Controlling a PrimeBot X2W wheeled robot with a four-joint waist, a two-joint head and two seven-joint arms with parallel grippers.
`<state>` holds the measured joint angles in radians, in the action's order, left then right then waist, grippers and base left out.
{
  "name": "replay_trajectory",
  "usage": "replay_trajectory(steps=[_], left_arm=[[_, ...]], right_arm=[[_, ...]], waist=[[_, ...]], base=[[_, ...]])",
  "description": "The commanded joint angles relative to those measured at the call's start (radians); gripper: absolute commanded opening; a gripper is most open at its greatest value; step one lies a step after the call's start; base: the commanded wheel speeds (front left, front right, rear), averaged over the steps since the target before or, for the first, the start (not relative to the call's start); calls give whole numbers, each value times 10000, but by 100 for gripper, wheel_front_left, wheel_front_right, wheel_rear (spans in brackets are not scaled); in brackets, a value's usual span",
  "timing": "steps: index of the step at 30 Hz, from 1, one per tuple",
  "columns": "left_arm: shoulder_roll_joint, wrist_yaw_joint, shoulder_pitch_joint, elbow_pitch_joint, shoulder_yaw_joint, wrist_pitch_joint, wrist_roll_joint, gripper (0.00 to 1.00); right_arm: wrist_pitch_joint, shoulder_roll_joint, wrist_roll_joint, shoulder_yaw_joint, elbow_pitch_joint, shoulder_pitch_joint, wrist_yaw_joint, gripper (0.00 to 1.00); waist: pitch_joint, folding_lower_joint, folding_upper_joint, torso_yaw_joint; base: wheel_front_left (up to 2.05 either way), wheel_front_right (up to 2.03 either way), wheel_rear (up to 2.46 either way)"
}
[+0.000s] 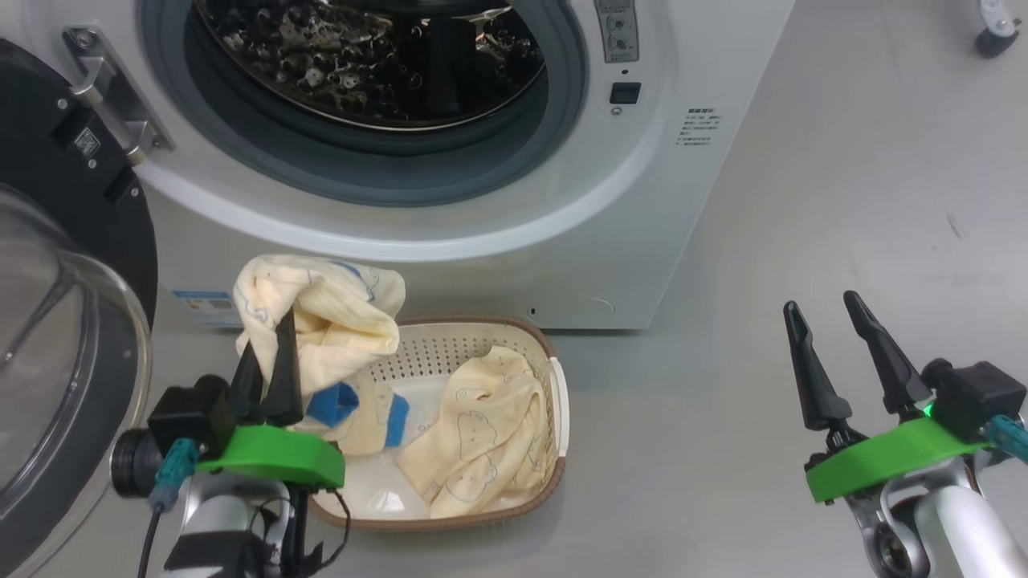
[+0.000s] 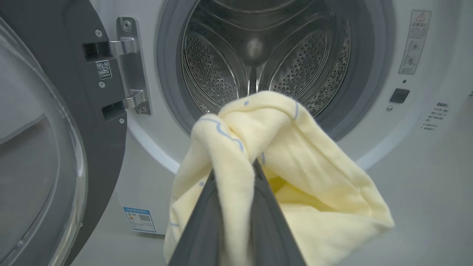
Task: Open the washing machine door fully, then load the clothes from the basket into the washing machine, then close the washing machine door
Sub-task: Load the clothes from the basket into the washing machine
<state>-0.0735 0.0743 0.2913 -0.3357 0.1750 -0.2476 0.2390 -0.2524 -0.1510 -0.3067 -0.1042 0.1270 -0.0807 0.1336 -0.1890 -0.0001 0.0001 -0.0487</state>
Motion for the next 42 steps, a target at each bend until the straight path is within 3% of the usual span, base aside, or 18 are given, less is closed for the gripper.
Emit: replay_trajectory(steps=[1,18,42], left_arm=[[-204,-80,-62,712,-409,-141,-99,0],[-455,-458,-1551,2728,-836,-141,-146,0],[-429,-442,-1036,2181,-865,-141,-155,0]], right_arm=[[-94,-185,-65,-113,-343,-7,-29,100],[-94,-70,-88,-107,-497,385,-29,100],[-94,-43,118,-48,-589,84,-29,100]], waist=[[312,1,-1,6],[647,1,-1,-63],[158,1,-1,-233]], base=[[0,0,0],[0,0,0],[0,0,0]])
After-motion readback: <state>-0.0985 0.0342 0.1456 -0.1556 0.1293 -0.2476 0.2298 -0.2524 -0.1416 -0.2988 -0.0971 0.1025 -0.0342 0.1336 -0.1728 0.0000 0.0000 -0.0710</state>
